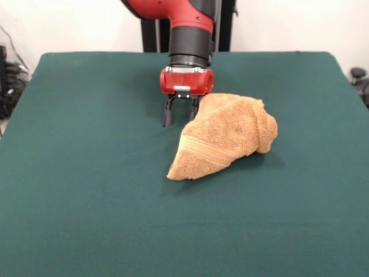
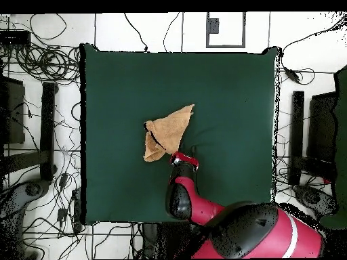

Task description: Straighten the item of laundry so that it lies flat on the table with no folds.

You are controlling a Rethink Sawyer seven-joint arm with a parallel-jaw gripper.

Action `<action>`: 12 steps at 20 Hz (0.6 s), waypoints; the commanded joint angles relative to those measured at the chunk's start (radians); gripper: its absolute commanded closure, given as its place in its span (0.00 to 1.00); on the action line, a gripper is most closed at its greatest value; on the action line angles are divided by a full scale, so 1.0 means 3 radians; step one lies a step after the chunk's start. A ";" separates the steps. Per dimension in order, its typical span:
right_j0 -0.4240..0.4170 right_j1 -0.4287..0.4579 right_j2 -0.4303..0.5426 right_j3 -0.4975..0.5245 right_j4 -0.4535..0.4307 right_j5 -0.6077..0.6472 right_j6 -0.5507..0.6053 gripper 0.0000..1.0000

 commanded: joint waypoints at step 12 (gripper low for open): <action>0.0326 0.0678 0.1269 -0.1092 0.0163 0.0955 0.1252 0.00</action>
